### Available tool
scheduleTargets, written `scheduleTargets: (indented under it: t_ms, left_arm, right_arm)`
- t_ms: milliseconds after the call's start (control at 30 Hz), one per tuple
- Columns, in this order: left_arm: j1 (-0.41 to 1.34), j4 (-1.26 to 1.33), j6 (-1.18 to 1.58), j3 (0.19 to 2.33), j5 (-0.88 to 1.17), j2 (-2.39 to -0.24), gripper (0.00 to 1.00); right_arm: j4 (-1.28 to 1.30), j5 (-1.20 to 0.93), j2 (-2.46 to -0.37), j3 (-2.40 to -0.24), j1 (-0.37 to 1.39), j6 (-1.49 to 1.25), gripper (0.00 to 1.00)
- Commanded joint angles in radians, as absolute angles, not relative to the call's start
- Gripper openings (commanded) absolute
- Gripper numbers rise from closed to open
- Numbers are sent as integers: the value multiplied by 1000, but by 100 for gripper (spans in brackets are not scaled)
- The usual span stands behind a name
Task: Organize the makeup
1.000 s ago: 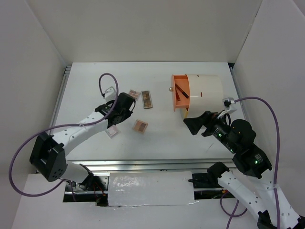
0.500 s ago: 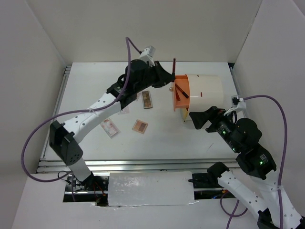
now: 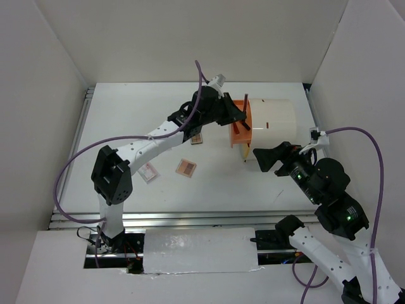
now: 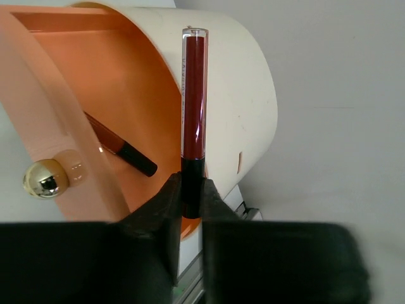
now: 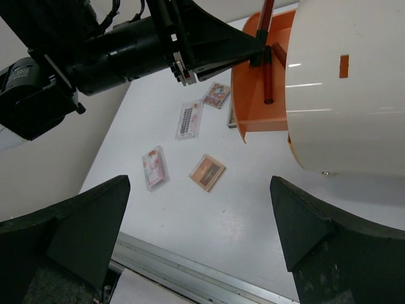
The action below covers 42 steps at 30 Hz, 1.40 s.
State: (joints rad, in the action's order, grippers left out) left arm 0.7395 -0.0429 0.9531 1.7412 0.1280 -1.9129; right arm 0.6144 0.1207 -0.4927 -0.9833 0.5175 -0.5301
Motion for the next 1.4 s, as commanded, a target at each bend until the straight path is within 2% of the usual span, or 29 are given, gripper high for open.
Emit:
scheduleTargets:
  t_ms: [0, 67, 100, 167, 267, 333, 367, 467, 533, 567, 633, 800, 1033, 1167, 1367]
  left_arm:
    - [747, 6, 974, 1770, 109, -1876, 34]
    - [747, 3, 977, 1767, 103, -1868, 50]
    - [749, 3, 977, 1764, 98, -1864, 61]
    - [749, 3, 983, 1746, 88, -1845, 72]
    - [749, 5, 976, 1715, 66, -1804, 76]
    - [752, 3, 962, 1703, 45, -1760, 71]
    - [753, 3, 942, 1684, 25, -1738, 60]
    - [753, -76, 896, 1651, -108, -1649, 39]
    - [753, -156, 870, 1657, -275, -1617, 33]
    - [752, -242, 859, 1669, -331, -1618, 22]
    - [749, -308, 809, 1696, -435, -1641, 18]
    - [738, -383, 709, 1854, -451, -1825, 0]
    - [738, -498, 689, 2136, -338, -2039, 0]
    - [739, -502, 715, 2131, -308, -2065, 0]
    - [738, -373, 726, 2017, -192, -2014, 0]
  right_arm:
    - [604, 140, -477, -1003, 523, -514, 100]
    - [604, 138, -480, -1000, 525, -515, 100]
    - [604, 137, -482, -1000, 523, -515, 100]
    - [606, 138, -482, -1000, 523, -515, 100]
    - [601, 138, -482, -1002, 523, -515, 100]
    - [601, 140, -489, -1000, 523, -514, 100]
    - [598, 143, -495, -999, 523, -514, 100]
    - [601, 185, -526, -994, 522, -520, 100]
    - [626, 241, -554, -1014, 522, -538, 100]
    - [661, 320, -583, -1032, 523, -564, 100]
    - [681, 398, -604, -1045, 523, -587, 100]
    - [658, 393, -609, -1060, 522, -586, 100]
    - [672, 374, -597, -1075, 522, -561, 100]
    - [672, 367, -584, -1075, 523, -555, 100]
    - [660, 356, -591, -1062, 523, -552, 100]
